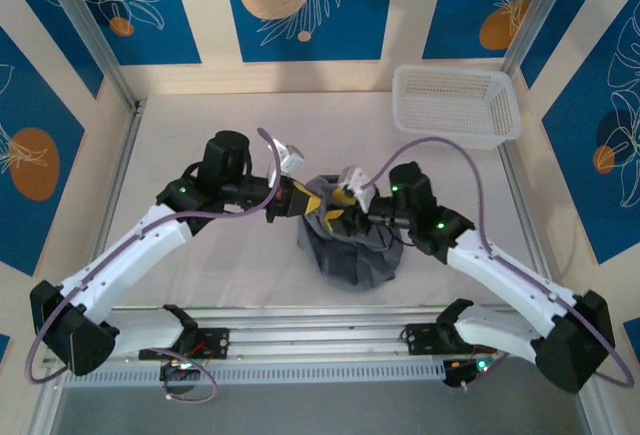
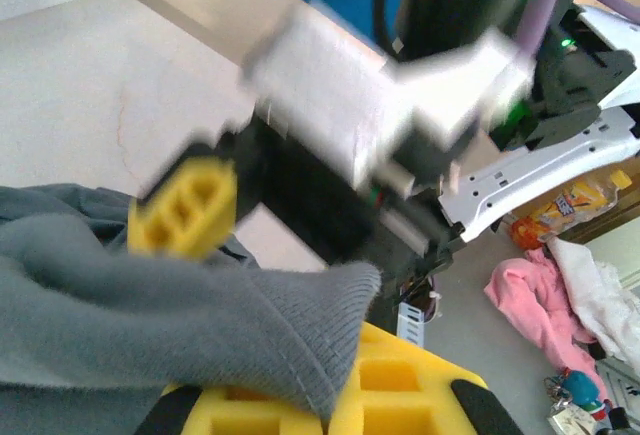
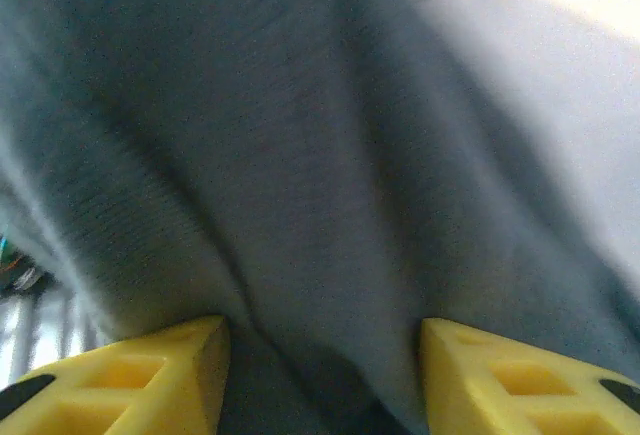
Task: Fold the inside-out t-shirt
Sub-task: Turn the T-shirt inside out at the center of the table.
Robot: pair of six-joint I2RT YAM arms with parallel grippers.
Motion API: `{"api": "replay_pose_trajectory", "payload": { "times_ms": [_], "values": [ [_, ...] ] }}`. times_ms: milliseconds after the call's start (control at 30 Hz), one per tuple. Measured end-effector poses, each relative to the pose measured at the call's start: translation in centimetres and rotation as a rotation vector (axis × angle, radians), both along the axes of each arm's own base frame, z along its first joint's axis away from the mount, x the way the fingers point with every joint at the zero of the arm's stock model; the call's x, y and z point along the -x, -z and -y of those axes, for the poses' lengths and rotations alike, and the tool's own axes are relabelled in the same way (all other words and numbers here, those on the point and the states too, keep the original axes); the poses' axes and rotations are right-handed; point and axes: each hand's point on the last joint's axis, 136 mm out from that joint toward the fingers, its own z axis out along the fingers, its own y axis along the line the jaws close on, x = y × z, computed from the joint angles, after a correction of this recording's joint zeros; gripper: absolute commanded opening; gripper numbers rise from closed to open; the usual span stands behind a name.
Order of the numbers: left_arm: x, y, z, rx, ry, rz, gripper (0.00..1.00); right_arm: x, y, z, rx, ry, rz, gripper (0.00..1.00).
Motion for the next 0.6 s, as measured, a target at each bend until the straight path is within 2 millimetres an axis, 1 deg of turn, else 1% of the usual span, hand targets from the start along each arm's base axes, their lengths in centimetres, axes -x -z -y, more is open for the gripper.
{"api": "replay_pose_trajectory", "payload": {
  "times_ms": [67,133,167,233,267,333,400,433,500,567,600],
  "values": [
    [-0.4,0.4,-0.4,-0.029,-0.041,0.008,0.00,2.0,1.9,-1.8,0.043,-0.084,-0.031,0.32],
    [-1.1,1.8,-1.3,-0.096,-0.120,-0.006,0.00,3.2,3.5,-2.4,0.075,-0.119,-0.054,0.31],
    [-1.9,2.6,-1.8,-0.138,-0.175,-0.004,0.00,4.0,4.4,-2.6,0.093,-0.140,-0.070,0.34],
    [-3.0,4.5,-2.7,-0.205,-0.261,-0.007,0.00,5.2,6.3,-2.4,0.126,-0.162,-0.101,0.46],
    [-3.4,5.8,-3.3,-0.241,-0.301,-0.018,0.00,5.7,7.1,-2.1,0.142,-0.160,-0.116,0.50],
    [-3.8,8.9,-4.5,-0.320,-0.367,-0.057,0.00,5.8,7.8,-1.3,0.156,-0.125,-0.121,0.52],
    [-3.3,12.9,-6.3,-0.410,-0.434,-0.122,0.00,5.1,7.4,-0.2,0.147,-0.062,-0.097,0.50],
    [-3.1,14.3,-6.9,-0.441,-0.458,-0.145,0.00,4.3,6.6,0.2,0.129,-0.021,-0.075,0.49],
    [-1.8,17.6,-8.9,-0.509,-0.514,-0.207,0.00,2.9,5.1,0.6,0.096,0.052,-0.040,0.47],
    [-0.6,19.3,-10.4,-0.536,-0.554,-0.243,0.00,1.6,4.2,0.5,0.090,0.102,-0.025,0.47],
    [-0.1,19.8,-10.9,-0.536,-0.568,-0.252,0.00,1.2,3.9,0.2,0.091,0.113,-0.023,0.47]
  ]
}}
